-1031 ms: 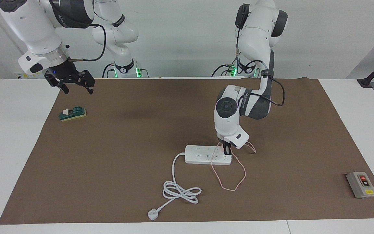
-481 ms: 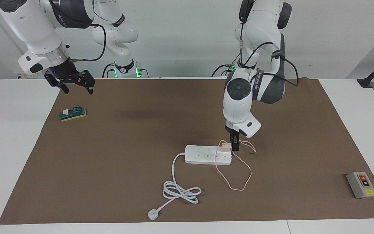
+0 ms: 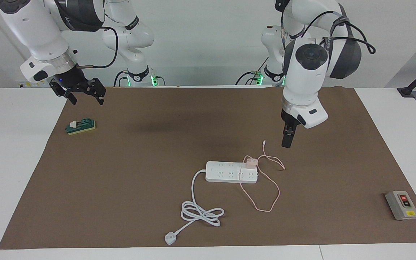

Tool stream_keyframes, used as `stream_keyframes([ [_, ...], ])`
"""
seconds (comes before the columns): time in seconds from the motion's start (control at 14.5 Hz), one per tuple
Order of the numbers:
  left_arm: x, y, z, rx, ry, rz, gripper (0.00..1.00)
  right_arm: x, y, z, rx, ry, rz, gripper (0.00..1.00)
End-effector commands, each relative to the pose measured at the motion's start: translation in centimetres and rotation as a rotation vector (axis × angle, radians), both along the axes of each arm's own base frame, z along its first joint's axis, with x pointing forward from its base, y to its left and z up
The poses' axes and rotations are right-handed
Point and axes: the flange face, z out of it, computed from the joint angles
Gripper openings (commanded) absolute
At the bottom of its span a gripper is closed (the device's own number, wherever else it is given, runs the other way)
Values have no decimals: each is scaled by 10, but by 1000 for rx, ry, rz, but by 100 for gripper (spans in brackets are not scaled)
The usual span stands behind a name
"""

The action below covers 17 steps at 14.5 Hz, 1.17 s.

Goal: Plug charger into power strip
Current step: 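Open the left gripper and lift away from the plugged charger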

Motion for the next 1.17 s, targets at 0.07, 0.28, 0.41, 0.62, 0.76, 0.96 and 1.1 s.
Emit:
stream_keyframes([
  [0.07, -19, 74, 58, -23, 24, -244, 99, -4, -3, 4, -12, 8, 17, 100],
  [0.28, -28, 141, 75, -35, 99, -450, 99, -4, -3, 4, -12, 8, 17, 100],
  [0.41, -32, 177, 88, -35, 94, -542, 99, -5, -3, 5, -12, 7, 17, 100],
  [0.62, -40, 225, 100, -62, 103, -914, 100, -5, -3, 5, -12, 7, 15, 100],
  [0.76, -49, 231, 103, -62, 79, -942, 100, -5, -3, 5, -12, 7, 15, 100],
  [0.96, -79, 240, 98, -23, 8, -931, 100, -4, -3, 4, -12, 8, 15, 100],
  [1.1, -88, 242, 93, -23, 7, -929, 100, -5, -3, 5, -12, 7, 15, 100],
])
